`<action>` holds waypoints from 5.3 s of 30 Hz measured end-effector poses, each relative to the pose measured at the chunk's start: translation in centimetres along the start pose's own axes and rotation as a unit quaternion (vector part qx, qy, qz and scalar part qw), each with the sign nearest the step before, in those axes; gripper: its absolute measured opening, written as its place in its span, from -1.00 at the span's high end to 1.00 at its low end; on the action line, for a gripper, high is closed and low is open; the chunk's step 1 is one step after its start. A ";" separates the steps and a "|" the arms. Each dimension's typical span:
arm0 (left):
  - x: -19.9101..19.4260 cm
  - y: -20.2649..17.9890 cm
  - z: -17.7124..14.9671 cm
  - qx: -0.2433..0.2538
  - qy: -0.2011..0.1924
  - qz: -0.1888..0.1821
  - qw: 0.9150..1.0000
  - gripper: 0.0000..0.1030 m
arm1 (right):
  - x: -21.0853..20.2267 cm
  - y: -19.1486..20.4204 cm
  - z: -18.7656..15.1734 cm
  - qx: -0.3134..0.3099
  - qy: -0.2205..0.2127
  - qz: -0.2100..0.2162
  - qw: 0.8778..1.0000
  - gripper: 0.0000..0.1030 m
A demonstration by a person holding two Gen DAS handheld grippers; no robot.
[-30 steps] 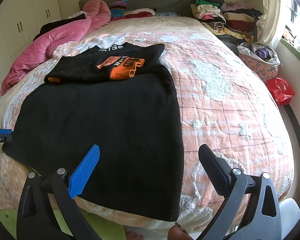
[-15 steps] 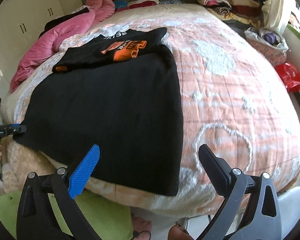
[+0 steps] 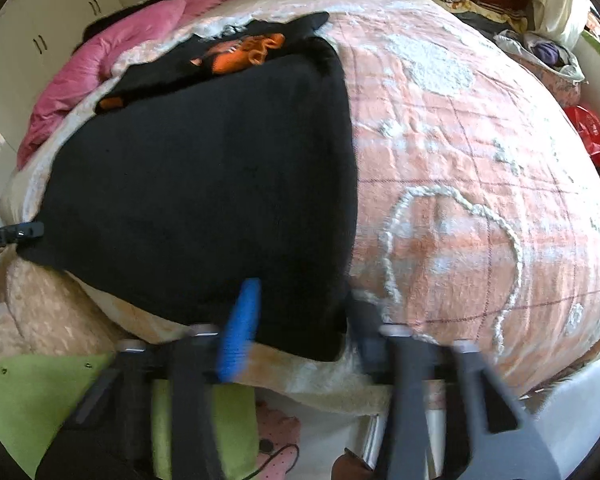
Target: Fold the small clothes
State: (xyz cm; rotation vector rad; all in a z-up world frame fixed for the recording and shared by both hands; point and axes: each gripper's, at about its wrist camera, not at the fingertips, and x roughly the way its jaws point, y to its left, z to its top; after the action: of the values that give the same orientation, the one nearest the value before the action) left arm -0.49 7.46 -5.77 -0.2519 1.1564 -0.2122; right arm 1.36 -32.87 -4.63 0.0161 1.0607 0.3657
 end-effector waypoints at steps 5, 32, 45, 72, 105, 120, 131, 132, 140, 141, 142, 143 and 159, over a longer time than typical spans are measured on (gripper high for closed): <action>-0.2 0.1 0.0 -0.011 -0.007 0.001 1.000 0.42 | -1.4 0.8 0.7 -0.013 -0.028 0.030 0.999 0.85; -8.2 -0.8 3.1 0.008 -0.149 -0.023 0.989 0.95 | -8.0 -0.7 4.8 0.038 -0.201 0.028 0.978 0.86; -9.7 -1.2 4.8 0.012 -0.182 -0.010 0.983 0.95 | -9.1 -0.6 7.0 0.043 -0.236 0.024 0.971 0.86; -10.1 -2.1 10.4 0.025 -0.210 0.023 0.977 0.95 | -8.7 -1.1 12.6 0.052 -0.265 0.013 0.963 0.86; -6.0 0.0 18.0 -0.007 -0.211 0.058 0.976 0.94 | -3.1 -2.3 21.6 0.049 -0.242 -0.010 0.969 0.86; -3.3 0.6 20.6 -0.005 -0.196 0.083 0.977 0.94 | 0.4 -2.6 23.9 0.036 -0.222 -0.036 0.974 0.85; -1.2 1.8 21.5 -0.009 -0.178 0.091 0.980 0.92 | 3.2 -3.0 25.1 0.034 -0.200 -0.047 0.978 0.85; -0.9 2.0 21.5 -0.012 -0.175 0.091 0.980 0.92 | 3.5 -3.1 25.1 0.034 -0.198 -0.046 0.979 0.85; -0.3 2.2 21.2 -0.013 -0.179 0.099 0.979 0.44 | 4.7 -3.0 25.0 0.039 -0.190 -0.071 0.978 0.44; -0.6 2.0 21.0 -0.011 -0.187 0.110 0.976 0.23 | 4.5 -2.9 24.7 0.038 -0.193 -0.069 0.978 0.43; -1.3 1.8 20.7 -0.009 -0.204 0.121 0.971 0.02 | 4.2 -2.8 24.3 0.035 -0.197 -0.069 0.977 0.41; -1.8 1.8 20.5 -0.010 -0.212 0.120 0.970 0.02 | 3.9 -2.7 23.9 0.032 -0.200 -0.069 0.977 0.41; 4.0 -3.4 17.4 0.100 -0.112 0.131 0.980 0.65 | 9.2 1.4 20.9 -0.055 -0.097 -0.060 0.992 0.42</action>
State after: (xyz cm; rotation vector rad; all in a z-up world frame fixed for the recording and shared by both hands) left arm 16.99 4.54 -1.64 0.0553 0.9254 -0.0647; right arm 22.79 -25.37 -1.85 -0.1079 0.8433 0.3066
